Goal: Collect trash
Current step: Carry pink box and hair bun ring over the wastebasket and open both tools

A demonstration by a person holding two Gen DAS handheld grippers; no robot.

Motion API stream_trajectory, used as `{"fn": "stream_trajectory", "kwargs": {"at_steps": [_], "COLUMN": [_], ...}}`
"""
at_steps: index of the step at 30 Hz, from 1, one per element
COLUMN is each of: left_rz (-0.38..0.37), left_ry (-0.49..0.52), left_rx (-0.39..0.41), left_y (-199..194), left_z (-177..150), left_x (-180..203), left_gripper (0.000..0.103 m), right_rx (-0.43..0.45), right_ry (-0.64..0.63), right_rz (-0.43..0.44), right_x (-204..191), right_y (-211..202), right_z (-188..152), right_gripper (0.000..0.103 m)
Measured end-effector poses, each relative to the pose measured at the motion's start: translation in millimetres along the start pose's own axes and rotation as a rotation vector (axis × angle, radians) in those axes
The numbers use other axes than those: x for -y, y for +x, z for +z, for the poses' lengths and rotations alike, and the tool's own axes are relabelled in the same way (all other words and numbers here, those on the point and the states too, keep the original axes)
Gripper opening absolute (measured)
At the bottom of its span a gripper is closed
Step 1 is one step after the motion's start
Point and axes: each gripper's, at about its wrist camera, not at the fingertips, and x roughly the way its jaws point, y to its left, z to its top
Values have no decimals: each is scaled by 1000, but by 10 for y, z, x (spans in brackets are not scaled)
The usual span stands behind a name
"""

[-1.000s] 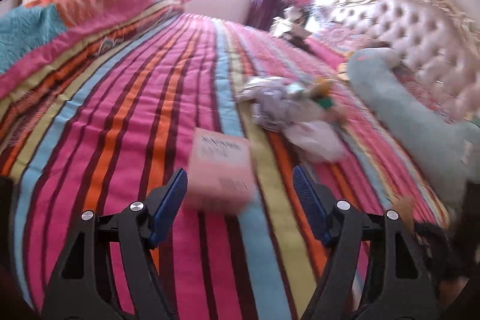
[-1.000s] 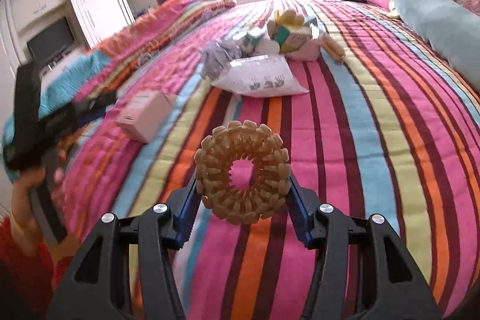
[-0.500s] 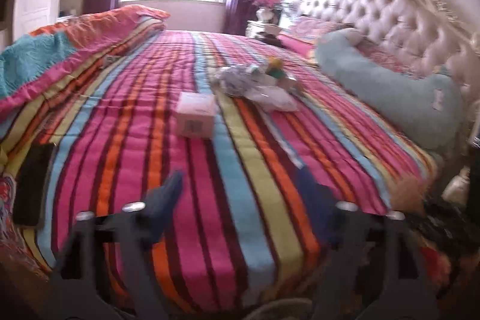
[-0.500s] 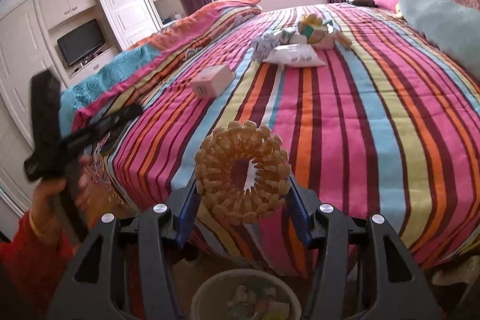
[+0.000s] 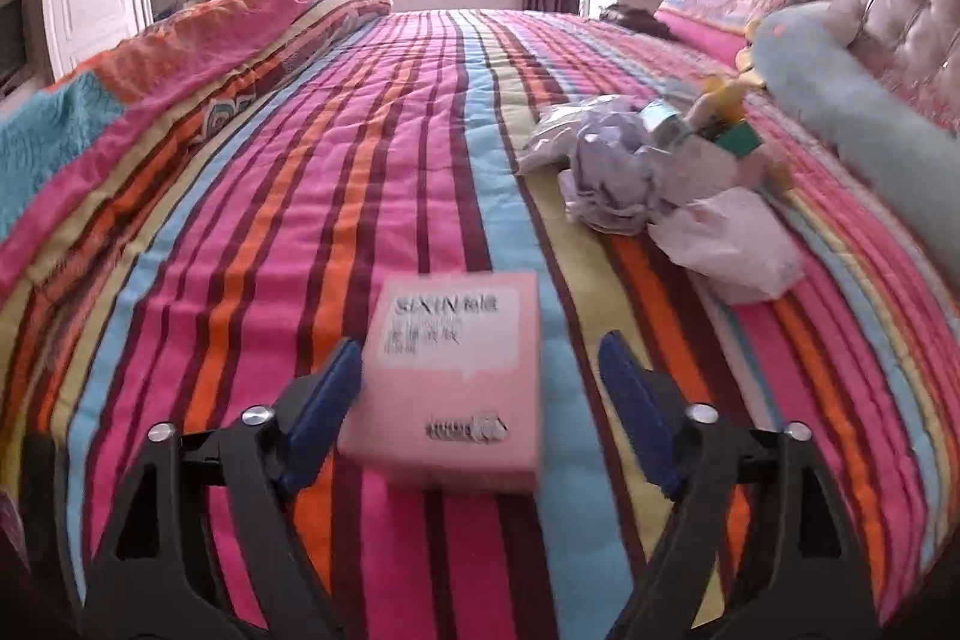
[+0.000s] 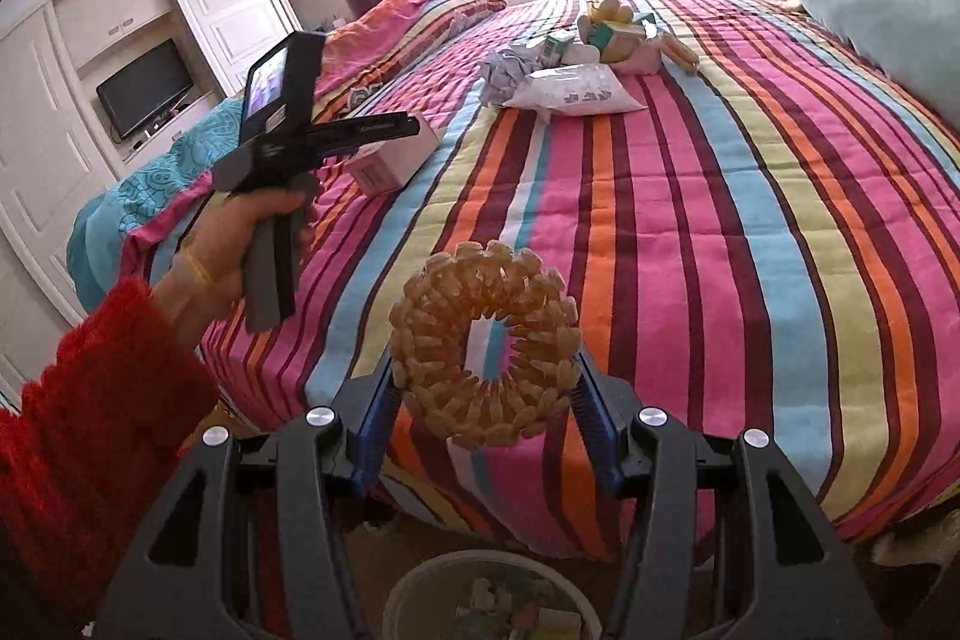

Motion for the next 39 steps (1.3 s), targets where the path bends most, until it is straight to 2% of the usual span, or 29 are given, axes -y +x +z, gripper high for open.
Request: {"fn": "stream_trajectory", "kwargs": {"at_steps": [1, 2, 4, 6, 7, 8, 9, 11, 15, 16, 17, 18, 20, 24, 26, 28, 32, 35, 37, 39], "left_rz": [7, -33, -39, -50, -48, -35, -17, -6, -3, -25, -44, -33, -46, -81, -142, -229, -354, -469, -495, -510], "left_ry": [11, 9, 17, 25, 26, 18, 4, -19, -30, -41, -56, -73, -100, -46, -27, -5, 31, 82, 100, 110], "left_rx": [-4, -10, -33, -49, -53, -66, -62, -42, -132, -129, -118, -113, -111, -44, -4, 23, 19, -87, -172, -272], "left_y": [7, 4, 5, 2, -10, -19, -40, -52, 202, 249, 260, 271, 240, -147, -504, -962, -1733, -2214, -2314, -2237], "left_z": [35, 84, 147, 153, 149, 124, 89, 19, -55, -74, -81, -85, -91, -201, -379, -693, -1373, -2074, -2500, -2876], "left_x": [-1, -26, -46, -45, -32, -27, -28, -26, 6, 8, 1, -12, -36, -19, -32, -52, -22, 123, 229, 324], "left_gripper": [45, 39, 38, 39, 52, 77, 80, 80, 80, 80, 65, 63, 62, 62, 62, 62, 62, 62, 62, 62], "right_rx": [-2, -3, -4, 2, 5, 7, 5, 1, 5, 3, 1, -4, -12, -17, -25, -35, -99, -183, -259, -348], "right_ry": [1, 3, 9, 10, 1, -6, -11, -6, 4, 3, 1, 0, 2, 5, 15, 24, 27, 35, 49, 89], "right_rz": [0, 0, 5, 13, 16, 14, 10, 13, 12, 9, 5, -3, -10, -4, 13, 40, 77, 91, 79, 60], "right_x": [2, 7, 4, -16, -36, -48, -53, -37, 0, 8, 15, 29, 56, 63, 53, 22, -90, -180, -189, -136], "right_y": [11, 19, 29, 21, 8, 4, 1, 16, 35, 39, 44, 50, 46, -74, -144, -261, -447, -477, -375, -176], "right_z": [0, -6, -15, -14, -20, -22, -26, -18, 13, 8, 3, -6, -33, -155, -232, -357, -713, -1063, -1310, -1576], "right_gripper": [51, 51, 51, 51, 51, 51, 51, 51, 51, 51, 51, 51, 51, 51, 51, 51, 51, 51, 51, 51]}}
